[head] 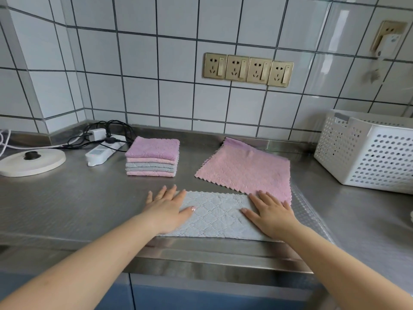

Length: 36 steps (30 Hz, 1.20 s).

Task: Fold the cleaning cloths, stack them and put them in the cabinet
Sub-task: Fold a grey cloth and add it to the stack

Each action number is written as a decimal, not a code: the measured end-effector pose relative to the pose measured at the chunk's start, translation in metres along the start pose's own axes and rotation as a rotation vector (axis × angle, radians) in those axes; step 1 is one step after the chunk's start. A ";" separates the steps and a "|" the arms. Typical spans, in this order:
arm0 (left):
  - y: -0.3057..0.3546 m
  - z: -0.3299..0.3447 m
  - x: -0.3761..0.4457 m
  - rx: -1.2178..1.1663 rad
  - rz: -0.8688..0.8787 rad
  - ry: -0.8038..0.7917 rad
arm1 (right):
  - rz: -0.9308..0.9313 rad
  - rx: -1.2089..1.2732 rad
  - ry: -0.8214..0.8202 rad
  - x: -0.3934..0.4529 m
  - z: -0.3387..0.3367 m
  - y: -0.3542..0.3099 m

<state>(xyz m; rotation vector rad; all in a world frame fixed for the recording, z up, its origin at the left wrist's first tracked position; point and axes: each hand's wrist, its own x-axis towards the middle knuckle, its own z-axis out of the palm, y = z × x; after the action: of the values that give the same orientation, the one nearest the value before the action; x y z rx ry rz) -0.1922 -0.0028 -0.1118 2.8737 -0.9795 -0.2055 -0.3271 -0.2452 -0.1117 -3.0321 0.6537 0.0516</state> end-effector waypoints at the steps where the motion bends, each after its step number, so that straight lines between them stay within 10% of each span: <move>1: 0.003 -0.001 -0.002 0.023 0.026 0.051 | 0.009 -0.009 0.028 0.003 -0.002 0.000; 9: 0.065 0.003 -0.041 0.078 0.659 0.432 | -0.239 0.222 0.220 0.035 -0.022 -0.056; 36: -0.024 -0.025 -0.039 0.283 0.645 0.333 | -0.348 -0.136 -0.086 -0.016 -0.042 -0.063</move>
<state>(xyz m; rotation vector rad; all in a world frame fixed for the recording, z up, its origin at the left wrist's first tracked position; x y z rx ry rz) -0.2042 0.0412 -0.0870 2.4970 -1.8840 0.4767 -0.3146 -0.1827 -0.0667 -3.2019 0.1150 0.2213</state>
